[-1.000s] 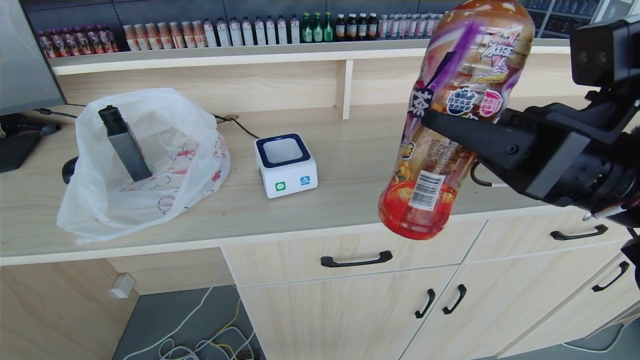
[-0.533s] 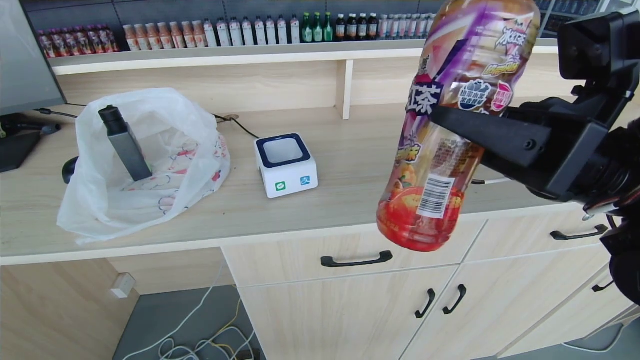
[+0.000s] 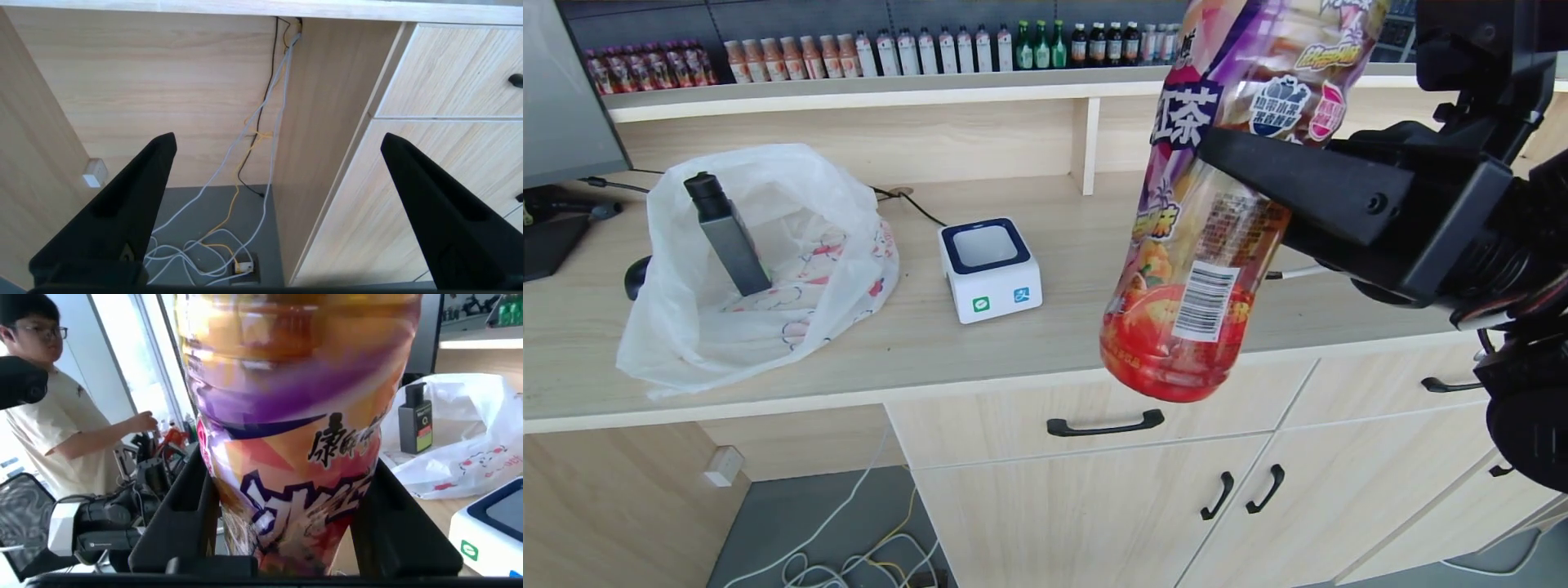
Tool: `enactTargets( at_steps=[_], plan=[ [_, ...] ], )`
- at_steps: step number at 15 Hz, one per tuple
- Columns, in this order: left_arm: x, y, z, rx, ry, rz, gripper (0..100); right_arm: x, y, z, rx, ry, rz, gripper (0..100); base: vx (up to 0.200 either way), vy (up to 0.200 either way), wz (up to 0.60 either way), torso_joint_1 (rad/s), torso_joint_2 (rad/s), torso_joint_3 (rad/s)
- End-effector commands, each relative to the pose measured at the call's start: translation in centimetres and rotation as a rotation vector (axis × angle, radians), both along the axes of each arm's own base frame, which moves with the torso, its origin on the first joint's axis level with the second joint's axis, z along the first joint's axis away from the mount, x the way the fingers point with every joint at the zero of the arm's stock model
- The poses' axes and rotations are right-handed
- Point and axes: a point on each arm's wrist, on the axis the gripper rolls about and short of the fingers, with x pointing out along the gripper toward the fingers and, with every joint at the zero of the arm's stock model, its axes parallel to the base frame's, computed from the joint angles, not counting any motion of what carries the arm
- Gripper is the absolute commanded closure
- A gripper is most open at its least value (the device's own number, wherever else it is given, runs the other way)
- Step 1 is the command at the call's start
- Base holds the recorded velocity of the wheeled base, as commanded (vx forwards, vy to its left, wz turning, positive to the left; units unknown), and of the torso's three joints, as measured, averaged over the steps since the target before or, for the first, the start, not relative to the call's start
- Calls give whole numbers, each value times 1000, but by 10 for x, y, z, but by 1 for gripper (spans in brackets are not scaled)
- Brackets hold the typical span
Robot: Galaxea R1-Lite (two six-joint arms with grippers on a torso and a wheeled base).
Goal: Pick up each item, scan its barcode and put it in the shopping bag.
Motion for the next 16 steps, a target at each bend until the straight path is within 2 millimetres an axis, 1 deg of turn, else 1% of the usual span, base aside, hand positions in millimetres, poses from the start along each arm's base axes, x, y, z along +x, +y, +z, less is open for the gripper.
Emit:
enactTargets(
  at_steps=[1,6,7,8,9,11,13,16],
  plan=[
    [0,0,0,0,-1,0,0,-2,5,-4,-8,13,20,100,0,0,0,0,0,0],
    [0,0,0,0,-1,0,0,-2,6,-5,-10,14,21,100,0,0,0,0,0,0],
    [0,0,0,0,-1,0,0,-2,9,-6,-12,16,31,100,0,0,0,0,0,0],
    [0,0,0,0,-1,0,0,-6,16,-7,-12,18,55,100,0,0,0,0,0,0],
    [0,0,0,0,-1,0,0,-8,18,-8,-14,20,61,100,0,0,0,0,0,0],
    [0,0,0,0,-1,0,0,-8,15,-13,-23,38,51,100,0,0,0,0,0,0],
    [0,0,0,0,-1,0,0,-4,10,-13,-23,40,30,100,0,0,0,0,0,0],
    [0,0,0,0,-1,0,0,-4,10,-13,-24,40,30,100,0,0,0,0,0,0]
  ],
)
